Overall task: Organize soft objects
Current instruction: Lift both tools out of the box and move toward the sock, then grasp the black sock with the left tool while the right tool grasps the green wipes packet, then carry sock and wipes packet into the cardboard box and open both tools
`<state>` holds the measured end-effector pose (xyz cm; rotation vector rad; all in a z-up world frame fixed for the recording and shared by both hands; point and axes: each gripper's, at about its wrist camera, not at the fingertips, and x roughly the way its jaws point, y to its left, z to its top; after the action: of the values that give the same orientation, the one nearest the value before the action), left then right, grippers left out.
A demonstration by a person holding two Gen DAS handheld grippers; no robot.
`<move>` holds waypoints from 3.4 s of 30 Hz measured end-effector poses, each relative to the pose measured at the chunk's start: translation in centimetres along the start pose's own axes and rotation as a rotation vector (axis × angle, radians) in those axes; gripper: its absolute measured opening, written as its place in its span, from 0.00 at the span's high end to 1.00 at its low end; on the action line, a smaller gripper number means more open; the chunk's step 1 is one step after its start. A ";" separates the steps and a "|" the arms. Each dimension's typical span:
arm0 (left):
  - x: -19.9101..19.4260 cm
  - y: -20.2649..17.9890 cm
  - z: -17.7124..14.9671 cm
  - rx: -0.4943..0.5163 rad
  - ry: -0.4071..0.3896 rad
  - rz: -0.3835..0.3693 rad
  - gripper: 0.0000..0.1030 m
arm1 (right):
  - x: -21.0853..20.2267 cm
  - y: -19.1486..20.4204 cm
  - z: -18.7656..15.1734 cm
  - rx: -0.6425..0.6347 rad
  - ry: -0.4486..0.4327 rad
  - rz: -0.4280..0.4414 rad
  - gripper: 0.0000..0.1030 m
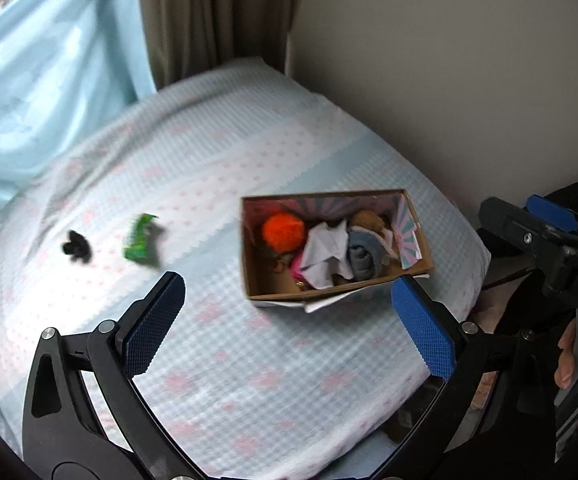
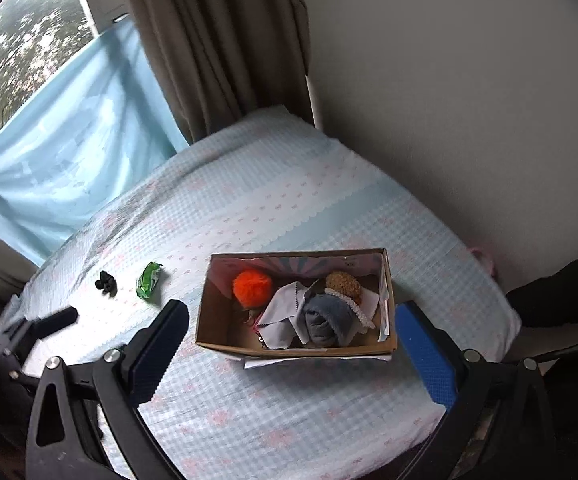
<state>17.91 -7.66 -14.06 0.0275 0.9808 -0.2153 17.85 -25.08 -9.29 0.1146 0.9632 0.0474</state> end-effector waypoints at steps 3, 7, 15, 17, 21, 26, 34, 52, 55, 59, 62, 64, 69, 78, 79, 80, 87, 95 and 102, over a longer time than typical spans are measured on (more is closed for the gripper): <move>-2.8 2.1 -1.2 -0.021 -0.053 0.015 0.00 | -1.9 1.8 -1.1 -0.028 -0.037 -0.005 0.00; -5.3 5.5 -2.9 -0.066 -0.099 0.020 0.00 | -3.7 4.5 -2.7 -0.053 -0.063 0.004 0.00; -8.0 13.0 -6.1 -0.137 -0.134 0.066 0.00 | -4.2 11.8 -4.8 -0.125 -0.095 0.049 0.00; -8.3 15.1 -6.7 -0.163 -0.140 0.082 0.00 | -3.7 13.7 -4.9 -0.132 -0.092 0.077 0.00; -8.3 20.0 -7.7 -0.220 -0.144 0.118 0.00 | -2.4 17.3 -4.9 -0.144 -0.098 0.125 0.00; -6.9 26.2 -8.8 -0.279 -0.129 0.169 0.00 | 0.9 21.9 -4.9 -0.161 -0.084 0.173 0.00; -0.7 35.2 -8.8 -0.385 -0.089 0.200 0.00 | 10.1 27.4 -3.5 -0.149 -0.006 0.197 0.00; 22.0 47.2 -5.5 -0.552 0.079 0.182 0.08 | 35.4 32.5 -0.7 -0.072 0.240 0.125 0.03; 25.5 48.3 -5.4 -0.567 0.100 0.178 0.10 | 38.5 33.3 -1.2 -0.081 0.272 0.118 0.08; 28.9 49.1 -5.1 -0.571 0.111 0.177 0.10 | 41.7 34.0 -2.0 -0.092 0.299 0.116 0.10; 30.7 49.7 -5.0 -0.575 0.119 0.175 0.11 | 43.7 33.9 -2.7 -0.089 0.322 0.111 0.14; 31.9 50.0 -4.9 -0.575 0.130 0.176 0.14 | 44.7 34.0 -2.8 -0.089 0.341 0.116 0.23; 33.6 50.6 -5.1 -0.579 0.176 0.190 0.27 | 46.5 34.4 -3.5 -0.102 0.381 0.120 0.44; 33.6 51.3 -4.8 -0.552 0.185 0.222 0.80 | 46.2 34.9 -4.0 -0.173 0.371 0.100 0.61; 33.4 51.3 -4.8 -0.550 0.182 0.220 0.80 | 45.9 34.8 -4.0 -0.173 0.371 0.105 0.62; 33.1 51.5 -4.8 -0.547 0.178 0.219 0.81 | 45.7 34.8 -4.0 -0.171 0.369 0.109 0.62; 29.0 50.3 -4.4 -0.519 0.124 0.224 0.81 | 42.2 34.6 -3.9 -0.172 0.336 0.133 0.64; 21.4 46.7 -3.6 -0.461 0.049 0.222 0.81 | 35.6 34.1 -2.6 -0.180 0.263 0.166 0.64; 12.7 41.9 -2.6 -0.393 -0.023 0.219 0.81 | 26.4 32.9 -0.9 -0.164 0.158 0.194 0.64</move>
<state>30.71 31.53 -29.13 -0.2254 0.9752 0.1799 32.52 10.10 -27.48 0.0532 1.0993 0.3172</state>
